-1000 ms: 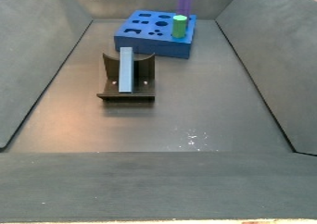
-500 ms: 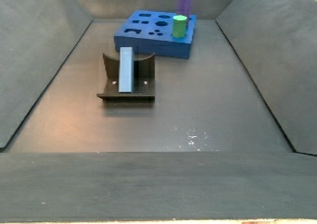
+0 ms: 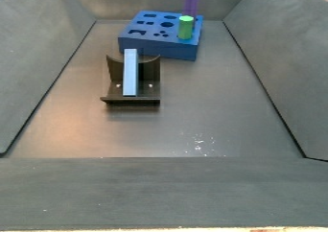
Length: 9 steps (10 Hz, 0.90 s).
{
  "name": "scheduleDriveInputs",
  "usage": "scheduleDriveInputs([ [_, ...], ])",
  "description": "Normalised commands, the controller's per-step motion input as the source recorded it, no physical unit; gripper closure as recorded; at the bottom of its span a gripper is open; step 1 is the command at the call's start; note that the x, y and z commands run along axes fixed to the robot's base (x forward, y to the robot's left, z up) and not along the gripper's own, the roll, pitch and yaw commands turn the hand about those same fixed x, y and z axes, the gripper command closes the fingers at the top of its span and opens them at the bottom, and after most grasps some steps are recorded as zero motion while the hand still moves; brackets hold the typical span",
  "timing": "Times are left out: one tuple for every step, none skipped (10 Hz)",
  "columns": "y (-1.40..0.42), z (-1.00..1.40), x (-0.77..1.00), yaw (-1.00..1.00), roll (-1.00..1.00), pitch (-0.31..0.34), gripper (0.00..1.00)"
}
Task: Pick up the rectangle object. Move up. Place the rectangle object on the fixture. Regrasp the rectangle object. Move to above the board. Insert the rectangle object.
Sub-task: Regrasp the rectangle object.
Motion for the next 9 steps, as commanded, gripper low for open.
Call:
scheduleDriveInputs([
  [-0.04,-0.02,0.09,0.14,0.82,0.248,0.00],
  [-0.04,-0.02,0.09,0.19,0.51,0.207,0.00],
  [-0.04,-0.02,0.09,0.20,0.41,0.185,0.00],
  [0.07,-1.00,0.03,0.16,0.20,0.135,0.00],
  [0.07,-1.00,0.04,0.17,0.18,0.104,0.00],
  [0.07,-1.00,0.05,0.17,0.14,0.024,0.00],
  [0.06,-1.00,0.06,0.17,0.12,-0.010,0.00],
  [0.06,-1.00,0.07,0.15,0.10,-0.082,0.00],
  [0.06,-1.00,0.07,0.13,0.10,-0.128,0.00],
])
